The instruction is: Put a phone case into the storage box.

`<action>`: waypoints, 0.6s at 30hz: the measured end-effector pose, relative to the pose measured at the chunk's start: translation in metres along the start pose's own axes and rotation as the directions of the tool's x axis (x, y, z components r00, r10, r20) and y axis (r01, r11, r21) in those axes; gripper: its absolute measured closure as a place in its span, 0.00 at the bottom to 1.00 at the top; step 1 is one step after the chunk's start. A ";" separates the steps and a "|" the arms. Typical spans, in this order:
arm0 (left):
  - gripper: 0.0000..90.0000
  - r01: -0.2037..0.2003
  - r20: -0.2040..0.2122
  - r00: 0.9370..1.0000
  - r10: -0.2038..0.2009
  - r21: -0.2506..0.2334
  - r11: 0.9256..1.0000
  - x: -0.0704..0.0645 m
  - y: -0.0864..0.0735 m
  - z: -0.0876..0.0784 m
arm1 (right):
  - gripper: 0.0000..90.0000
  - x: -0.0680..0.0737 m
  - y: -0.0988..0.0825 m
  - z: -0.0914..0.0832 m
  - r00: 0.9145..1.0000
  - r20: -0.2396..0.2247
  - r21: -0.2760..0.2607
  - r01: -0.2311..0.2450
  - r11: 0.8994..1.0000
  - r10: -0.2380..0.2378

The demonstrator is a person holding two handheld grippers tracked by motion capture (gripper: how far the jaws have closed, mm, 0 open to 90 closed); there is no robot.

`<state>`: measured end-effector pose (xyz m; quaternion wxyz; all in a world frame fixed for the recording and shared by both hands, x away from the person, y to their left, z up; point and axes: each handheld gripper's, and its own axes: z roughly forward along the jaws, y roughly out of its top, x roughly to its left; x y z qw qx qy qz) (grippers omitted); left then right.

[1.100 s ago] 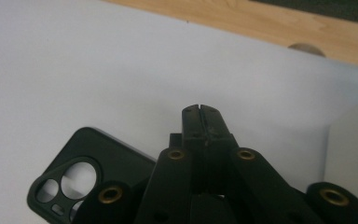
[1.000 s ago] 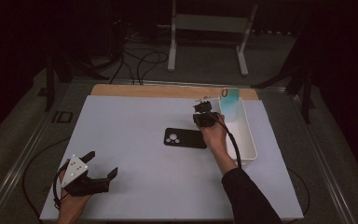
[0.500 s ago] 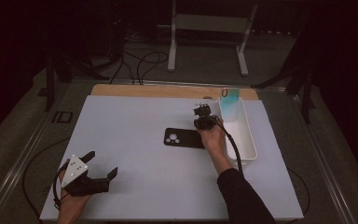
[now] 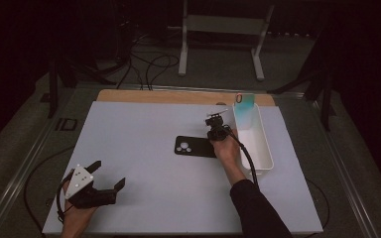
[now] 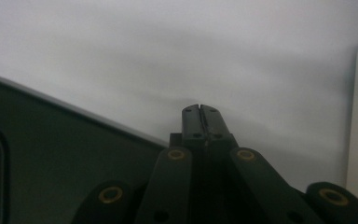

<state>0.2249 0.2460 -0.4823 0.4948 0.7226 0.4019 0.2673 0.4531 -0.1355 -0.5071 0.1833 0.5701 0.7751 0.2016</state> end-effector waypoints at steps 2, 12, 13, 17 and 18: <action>0.01 0.001 -0.001 1.000 -0.001 -0.001 1.000 0.000 0.000 0.000 | 1.00 0.001 -0.001 -0.001 1.000 0.002 0.004 0.001 1.000 -0.001; 0.01 -0.001 0.000 1.000 0.001 -0.001 1.000 0.000 0.000 0.000 | 1.00 0.017 -0.025 -0.016 0.997 -0.039 -0.006 0.062 0.998 -0.063; 0.01 -0.001 0.000 1.000 0.001 -0.001 1.000 0.000 0.000 0.000 | 1.00 0.018 -0.029 -0.017 0.996 -0.048 -0.012 0.069 0.998 -0.070; 0.01 -0.004 0.001 1.000 0.004 0.003 1.000 -0.001 0.000 0.000 | 1.00 0.023 -0.042 -0.025 0.992 -0.098 -0.028 0.075 0.997 -0.078; 0.01 -0.005 0.001 1.000 0.005 0.004 1.000 -0.001 0.000 0.001 | 1.00 0.024 -0.046 -0.027 0.991 -0.103 -0.035 0.082 0.996 -0.085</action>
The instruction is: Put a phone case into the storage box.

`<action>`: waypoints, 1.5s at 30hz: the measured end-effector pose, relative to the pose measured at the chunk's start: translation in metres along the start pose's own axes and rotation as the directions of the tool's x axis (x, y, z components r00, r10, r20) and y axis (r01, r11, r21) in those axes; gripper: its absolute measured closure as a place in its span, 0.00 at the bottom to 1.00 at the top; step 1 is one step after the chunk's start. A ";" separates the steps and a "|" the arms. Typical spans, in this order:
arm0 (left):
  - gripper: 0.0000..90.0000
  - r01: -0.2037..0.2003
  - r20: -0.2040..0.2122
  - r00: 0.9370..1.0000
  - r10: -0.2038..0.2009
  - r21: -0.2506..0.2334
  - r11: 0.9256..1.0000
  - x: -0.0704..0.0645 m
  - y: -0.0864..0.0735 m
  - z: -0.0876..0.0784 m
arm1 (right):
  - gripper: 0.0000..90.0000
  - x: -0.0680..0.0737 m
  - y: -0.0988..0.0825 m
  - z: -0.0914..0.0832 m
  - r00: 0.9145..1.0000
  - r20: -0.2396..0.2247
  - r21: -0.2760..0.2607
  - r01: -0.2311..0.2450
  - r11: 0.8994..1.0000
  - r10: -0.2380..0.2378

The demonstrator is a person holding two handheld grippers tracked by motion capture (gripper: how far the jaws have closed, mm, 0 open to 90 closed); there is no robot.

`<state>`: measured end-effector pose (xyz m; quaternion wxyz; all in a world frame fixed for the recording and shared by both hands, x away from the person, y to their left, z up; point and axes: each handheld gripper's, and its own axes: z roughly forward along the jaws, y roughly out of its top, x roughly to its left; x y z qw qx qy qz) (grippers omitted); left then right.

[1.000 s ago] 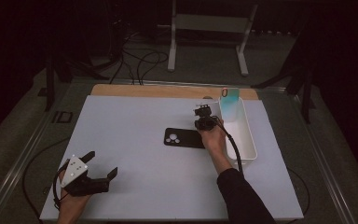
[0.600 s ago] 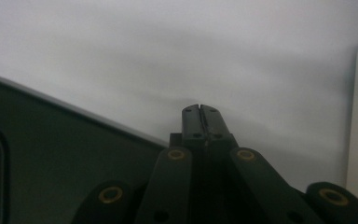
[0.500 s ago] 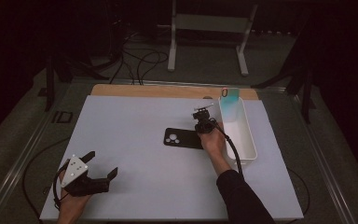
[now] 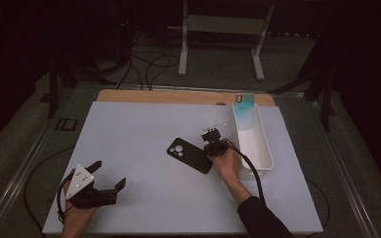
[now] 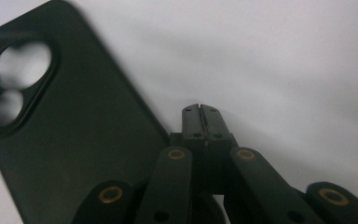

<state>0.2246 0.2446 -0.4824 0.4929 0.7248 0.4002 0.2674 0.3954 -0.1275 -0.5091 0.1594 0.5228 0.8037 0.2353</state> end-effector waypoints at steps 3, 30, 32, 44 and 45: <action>0.01 0.000 0.001 1.000 0.000 0.000 1.000 0.000 0.000 0.000 | 1.00 0.006 -0.009 -0.005 0.999 -0.030 -0.011 0.018 1.000 -0.018; 0.01 0.006 -0.008 1.000 -0.006 -0.009 1.000 0.001 0.000 -0.002 | 0.54 -0.022 -0.056 -0.111 0.967 -0.168 -0.478 0.090 0.874 -0.192; 0.01 0.006 -0.010 1.000 -0.006 -0.009 1.000 0.001 0.000 -0.002 | 0.47 -0.026 -0.061 -0.116 0.968 -0.162 -0.490 0.089 0.867 -0.191; 0.01 0.012 -0.018 1.000 -0.012 -0.014 1.000 0.002 0.001 -0.003 | 0.14 -0.052 -0.114 -0.148 0.972 -0.125 -0.636 0.076 0.768 -0.200; 0.01 0.011 -0.019 1.000 -0.012 -0.015 1.000 0.002 0.001 -0.004 | 0.13 -0.052 -0.118 -0.148 0.971 -0.129 -0.639 0.074 0.766 -0.201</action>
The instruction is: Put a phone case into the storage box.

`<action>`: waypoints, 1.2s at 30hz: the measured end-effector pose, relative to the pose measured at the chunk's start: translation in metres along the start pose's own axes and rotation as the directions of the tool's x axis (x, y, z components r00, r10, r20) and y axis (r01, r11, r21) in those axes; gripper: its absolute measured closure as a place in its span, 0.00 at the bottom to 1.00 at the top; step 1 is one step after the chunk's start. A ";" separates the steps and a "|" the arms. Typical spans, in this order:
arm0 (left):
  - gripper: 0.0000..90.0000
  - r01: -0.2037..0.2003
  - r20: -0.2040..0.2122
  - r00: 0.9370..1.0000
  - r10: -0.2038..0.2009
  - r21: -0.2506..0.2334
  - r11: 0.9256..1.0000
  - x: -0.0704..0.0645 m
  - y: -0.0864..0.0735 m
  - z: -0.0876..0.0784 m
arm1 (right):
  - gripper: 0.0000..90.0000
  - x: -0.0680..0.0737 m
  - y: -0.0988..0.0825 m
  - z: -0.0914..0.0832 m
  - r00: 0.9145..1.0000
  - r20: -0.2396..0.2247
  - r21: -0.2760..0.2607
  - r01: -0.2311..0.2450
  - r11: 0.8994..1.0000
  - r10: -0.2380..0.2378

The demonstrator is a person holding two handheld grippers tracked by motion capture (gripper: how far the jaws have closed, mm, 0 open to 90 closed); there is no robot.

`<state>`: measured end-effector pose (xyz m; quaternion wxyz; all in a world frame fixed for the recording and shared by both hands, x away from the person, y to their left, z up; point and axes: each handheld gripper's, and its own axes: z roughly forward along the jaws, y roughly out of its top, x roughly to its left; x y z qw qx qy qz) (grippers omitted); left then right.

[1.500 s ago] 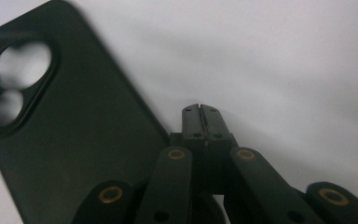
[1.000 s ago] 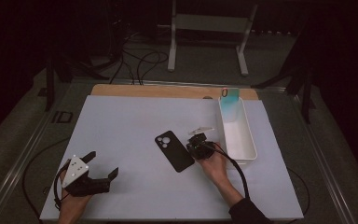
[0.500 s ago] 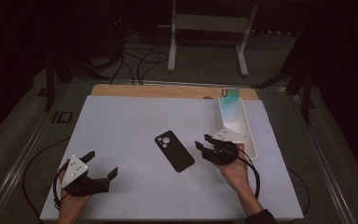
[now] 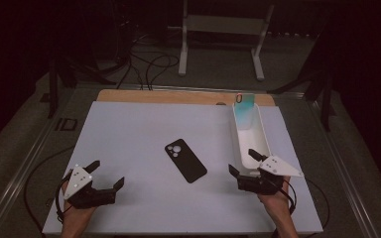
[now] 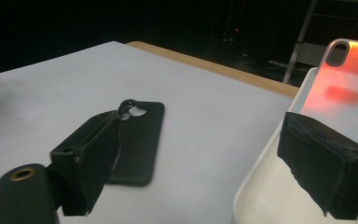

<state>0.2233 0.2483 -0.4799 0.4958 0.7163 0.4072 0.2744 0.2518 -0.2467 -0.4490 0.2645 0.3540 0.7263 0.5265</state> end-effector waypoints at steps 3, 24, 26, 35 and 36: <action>0.01 0.001 -0.001 1.000 -0.002 -0.004 1.000 0.001 0.000 -0.001 | 0.13 0.000 -0.011 -0.007 1.000 0.003 -0.033 -0.013 0.999 0.013; 0.01 -0.026 -0.015 1.000 0.027 0.009 1.000 -0.002 -0.001 0.001 | 0.10 -0.004 -0.005 0.001 0.996 -0.033 0.058 -0.080 0.995 0.082; 0.01 -0.024 -0.017 1.000 0.024 0.008 1.000 -0.001 0.000 0.001 | 0.10 -0.003 0.000 0.002 0.996 -0.036 0.073 -0.081 0.994 0.084; 0.01 -0.023 -0.018 1.000 0.023 0.006 1.000 -0.002 0.000 0.001 | 0.09 0.001 0.023 0.015 0.995 -0.052 0.152 -0.079 0.985 0.087; 0.01 -0.025 -0.019 1.000 0.025 0.006 1.000 -0.002 0.000 0.001 | 0.09 0.001 0.025 0.017 0.994 -0.057 0.161 -0.080 0.984 0.090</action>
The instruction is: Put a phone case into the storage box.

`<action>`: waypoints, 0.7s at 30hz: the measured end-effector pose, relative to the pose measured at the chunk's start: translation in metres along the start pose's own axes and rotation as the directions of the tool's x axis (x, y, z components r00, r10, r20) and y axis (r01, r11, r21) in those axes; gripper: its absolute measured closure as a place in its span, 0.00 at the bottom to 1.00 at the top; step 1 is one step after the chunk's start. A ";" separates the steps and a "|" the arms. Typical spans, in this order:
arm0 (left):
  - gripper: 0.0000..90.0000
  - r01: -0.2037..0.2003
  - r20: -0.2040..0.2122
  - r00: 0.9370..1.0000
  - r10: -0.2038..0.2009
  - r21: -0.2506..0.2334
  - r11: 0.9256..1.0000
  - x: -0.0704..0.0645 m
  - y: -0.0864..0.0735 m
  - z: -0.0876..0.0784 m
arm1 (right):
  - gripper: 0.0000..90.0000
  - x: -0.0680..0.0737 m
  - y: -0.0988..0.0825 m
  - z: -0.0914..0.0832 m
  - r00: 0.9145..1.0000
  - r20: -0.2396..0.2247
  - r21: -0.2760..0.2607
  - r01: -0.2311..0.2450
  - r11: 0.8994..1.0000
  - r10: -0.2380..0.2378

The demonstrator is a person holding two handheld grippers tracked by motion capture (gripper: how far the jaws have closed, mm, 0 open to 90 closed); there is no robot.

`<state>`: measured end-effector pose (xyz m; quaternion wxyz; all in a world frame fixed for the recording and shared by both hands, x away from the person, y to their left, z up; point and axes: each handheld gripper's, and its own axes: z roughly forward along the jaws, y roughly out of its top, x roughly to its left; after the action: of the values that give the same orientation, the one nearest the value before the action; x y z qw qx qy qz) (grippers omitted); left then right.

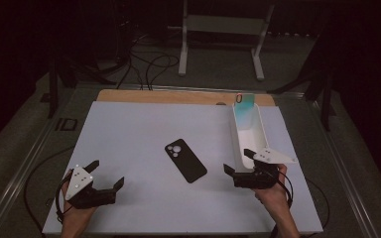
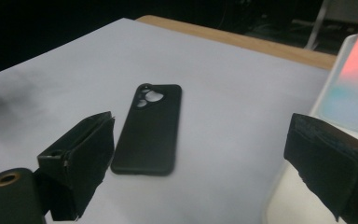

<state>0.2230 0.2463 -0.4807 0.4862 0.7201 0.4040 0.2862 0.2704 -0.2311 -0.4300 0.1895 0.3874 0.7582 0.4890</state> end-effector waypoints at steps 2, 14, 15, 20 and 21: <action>0.01 0.001 0.000 1.000 -0.001 0.000 1.000 0.000 0.000 0.000 | 0.09 0.003 0.010 0.006 1.000 -0.001 0.033 0.005 0.999 -0.005; 0.01 0.002 0.000 1.000 -0.002 0.000 1.000 0.000 0.000 0.000 | 0.09 0.013 0.030 0.033 1.000 -0.023 0.158 0.019 0.987 -0.016; 0.01 0.001 0.000 1.000 -0.001 0.000 1.000 0.000 0.000 0.000 | 0.09 0.013 0.031 0.036 1.000 -0.024 0.171 0.022 0.985 -0.018; 0.01 0.002 0.000 1.000 -0.002 -0.001 1.000 0.000 0.000 0.000 | 0.09 0.018 0.036 0.047 0.999 -0.031 0.208 0.037 0.977 -0.031; 0.01 0.002 0.000 1.000 -0.002 0.000 1.000 0.000 0.000 0.000 | 0.09 0.019 0.037 0.050 0.999 -0.033 0.218 0.042 0.975 -0.036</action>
<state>0.2231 0.2465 -0.4808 0.4867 0.7196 0.4045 0.2858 0.3065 -0.1781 -0.4183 0.1443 0.3838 0.8175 0.4044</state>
